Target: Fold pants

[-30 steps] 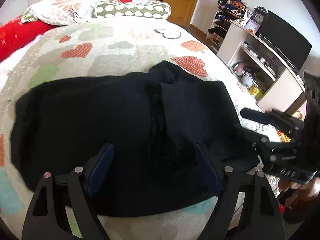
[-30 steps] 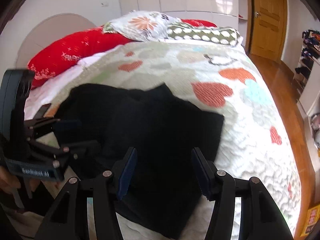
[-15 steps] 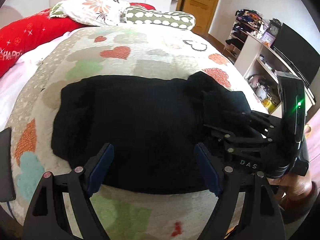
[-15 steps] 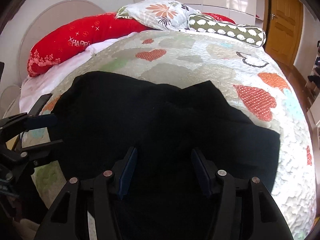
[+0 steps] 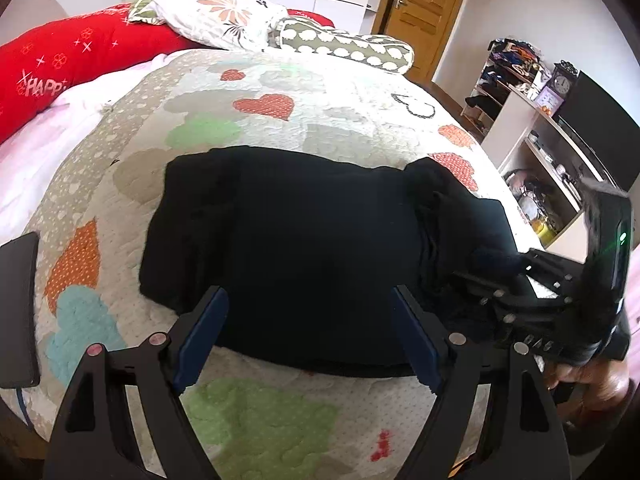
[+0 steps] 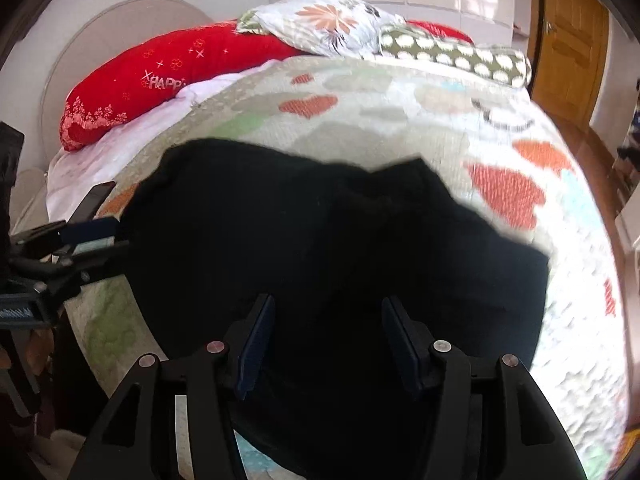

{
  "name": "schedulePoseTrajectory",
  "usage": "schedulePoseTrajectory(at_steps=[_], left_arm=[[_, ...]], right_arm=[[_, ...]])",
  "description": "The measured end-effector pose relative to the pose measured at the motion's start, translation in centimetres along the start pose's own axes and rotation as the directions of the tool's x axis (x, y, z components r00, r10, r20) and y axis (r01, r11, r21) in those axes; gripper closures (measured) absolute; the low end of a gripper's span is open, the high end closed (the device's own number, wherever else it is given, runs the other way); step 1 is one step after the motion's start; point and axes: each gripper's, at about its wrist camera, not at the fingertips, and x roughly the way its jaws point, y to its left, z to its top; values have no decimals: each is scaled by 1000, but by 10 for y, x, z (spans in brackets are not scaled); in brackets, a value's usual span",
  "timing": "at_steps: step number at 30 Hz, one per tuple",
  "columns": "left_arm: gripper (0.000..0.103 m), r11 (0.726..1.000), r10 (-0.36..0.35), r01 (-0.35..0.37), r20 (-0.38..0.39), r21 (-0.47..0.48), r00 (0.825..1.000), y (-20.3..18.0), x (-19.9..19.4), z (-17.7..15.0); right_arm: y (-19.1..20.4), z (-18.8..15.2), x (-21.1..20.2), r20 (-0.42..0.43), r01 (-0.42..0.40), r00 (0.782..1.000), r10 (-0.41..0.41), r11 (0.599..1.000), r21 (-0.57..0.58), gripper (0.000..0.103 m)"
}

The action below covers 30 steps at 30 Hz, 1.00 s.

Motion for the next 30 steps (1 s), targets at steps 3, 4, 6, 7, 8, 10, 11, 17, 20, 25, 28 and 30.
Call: schedulePoseTrajectory(at_steps=[3,4,6,7,8,10,11,17,20,25,28,30], left_arm=[[20,1000,8,-8,5,-16,1000,8,-3,-1],[20,1000,10,-10,5,-25,1000,11,-4,-2],[20,999,13,-12,10,-45,1000,17,-6,-2],[20,999,13,-13,12,-50,1000,20,-7,-2],[20,998,15,-14,14,-57,1000,23,-9,-3],[20,997,13,-11,17,-76,1000,30,-12,-5],[20,996,9,-8,18,-89,1000,34,-14,-7],[18,980,-26,33,37,-198,999,63,-21,-21],[18,966,-36,46,44,-254,998,75,-19,-25],[18,948,-76,87,45,-307,996,83,-6,-25],[18,946,-72,80,38,-313,997,84,4,-21],[18,943,-77,83,31,-322,997,85,11,-18]], right_arm=[[11,15,-8,29,-20,999,21,999,-36,42],[14,19,-8,36,-26,999,28,999,-41,40],[23,29,-5,42,-48,998,50,997,-53,40],[28,33,-2,40,-56,997,59,997,-61,40],[31,37,1,39,-62,997,65,996,-69,40],[41,46,10,36,-78,996,82,993,-88,40],[45,50,14,35,-84,995,88,992,-94,40],[73,81,38,17,-120,992,124,978,-168,26],[88,98,53,0,-122,992,125,969,-214,22],[111,123,88,-53,-131,991,121,950,-283,21],[121,133,109,-76,-138,990,121,940,-311,21],[123,137,119,-88,-153,987,132,935,-320,21]])
